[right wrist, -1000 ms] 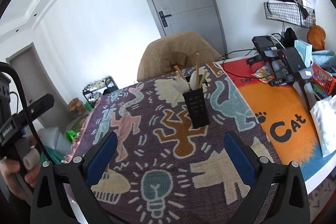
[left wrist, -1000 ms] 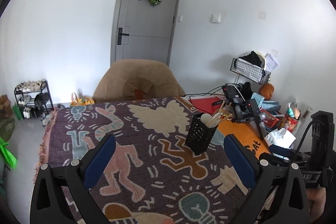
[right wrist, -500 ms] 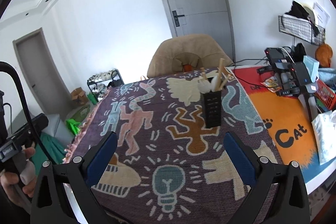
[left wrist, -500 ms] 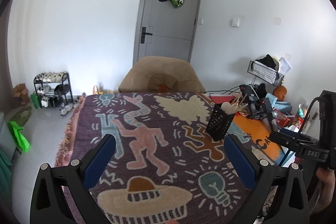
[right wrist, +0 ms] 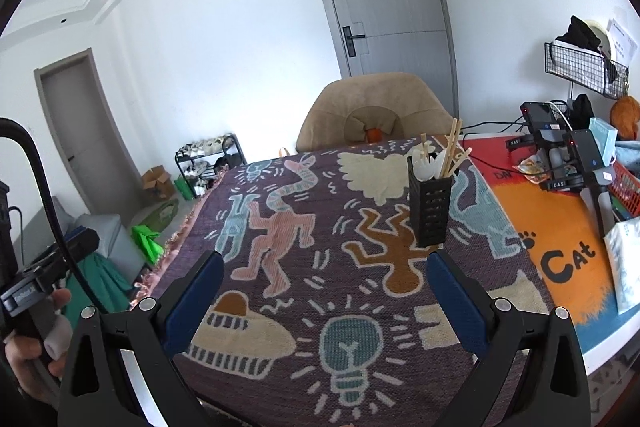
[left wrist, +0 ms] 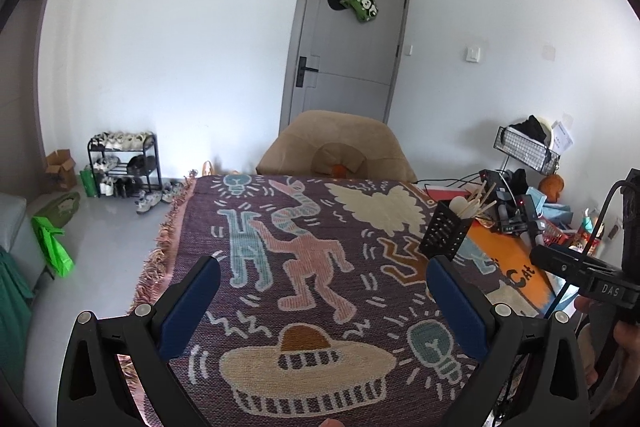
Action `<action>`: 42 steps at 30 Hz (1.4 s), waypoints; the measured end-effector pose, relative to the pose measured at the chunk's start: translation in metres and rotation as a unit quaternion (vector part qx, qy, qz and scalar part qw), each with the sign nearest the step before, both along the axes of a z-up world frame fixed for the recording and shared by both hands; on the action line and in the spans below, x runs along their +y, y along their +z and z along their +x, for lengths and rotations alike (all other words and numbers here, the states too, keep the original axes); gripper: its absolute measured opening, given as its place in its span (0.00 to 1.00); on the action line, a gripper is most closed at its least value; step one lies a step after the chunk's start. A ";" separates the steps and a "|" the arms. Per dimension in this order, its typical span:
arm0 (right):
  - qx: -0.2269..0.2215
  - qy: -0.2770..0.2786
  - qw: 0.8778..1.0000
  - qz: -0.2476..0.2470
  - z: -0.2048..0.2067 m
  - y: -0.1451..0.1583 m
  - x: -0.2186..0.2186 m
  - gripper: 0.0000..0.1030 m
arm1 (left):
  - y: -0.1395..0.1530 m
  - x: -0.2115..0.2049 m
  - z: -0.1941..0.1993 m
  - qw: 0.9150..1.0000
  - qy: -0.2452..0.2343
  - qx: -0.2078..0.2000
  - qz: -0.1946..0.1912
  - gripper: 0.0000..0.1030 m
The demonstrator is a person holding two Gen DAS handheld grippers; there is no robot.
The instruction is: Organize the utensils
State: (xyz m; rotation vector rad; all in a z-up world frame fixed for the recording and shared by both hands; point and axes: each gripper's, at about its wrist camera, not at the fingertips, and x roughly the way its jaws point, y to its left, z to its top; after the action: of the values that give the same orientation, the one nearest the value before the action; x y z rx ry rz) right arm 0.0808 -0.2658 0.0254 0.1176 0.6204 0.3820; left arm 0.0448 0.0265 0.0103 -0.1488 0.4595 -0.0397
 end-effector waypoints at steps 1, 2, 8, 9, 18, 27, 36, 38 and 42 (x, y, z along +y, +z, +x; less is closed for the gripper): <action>0.000 -0.001 1.000 0.001 0.000 0.000 0.000 0.99 | 0.001 0.000 0.000 1.000 0.000 0.001 0.004 0.99; 0.001 -0.001 1.000 0.002 0.000 0.000 0.001 0.99 | 0.001 0.000 0.001 1.000 0.001 0.002 0.006 0.99; 0.003 -0.005 1.000 -0.006 0.001 -0.002 0.002 0.99 | 0.005 -0.003 -0.003 1.000 0.013 -0.010 0.025 0.99; 0.003 -0.009 1.000 -0.008 0.002 -0.002 0.001 0.99 | 0.005 -0.005 -0.003 0.999 0.014 -0.011 0.030 0.99; 0.002 -0.015 1.000 -0.010 0.000 -0.002 0.000 0.99 | 0.008 -0.006 -0.004 0.999 0.012 -0.012 0.033 1.00; -0.004 -0.008 1.000 -0.013 -0.002 -0.001 0.004 0.99 | 0.009 -0.006 -0.006 0.999 0.013 -0.012 0.034 1.00; -0.002 -0.009 1.000 -0.011 0.000 -0.003 0.005 0.99 | 0.012 -0.008 -0.007 0.999 0.011 -0.012 0.036 1.00; -0.001 -0.010 1.000 -0.011 0.000 -0.004 0.005 0.99 | 0.013 -0.008 -0.007 0.999 0.012 -0.012 0.035 1.00; 0.000 -0.010 1.000 -0.011 -0.001 -0.005 0.004 0.99 | 0.014 -0.009 -0.007 0.999 0.016 -0.017 0.038 1.00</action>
State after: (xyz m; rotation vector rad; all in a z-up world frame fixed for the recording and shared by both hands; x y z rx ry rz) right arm 0.0803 -0.2613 0.0208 0.1034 0.6225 0.3557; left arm 0.0375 0.0173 0.0247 -0.0809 0.4243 0.0070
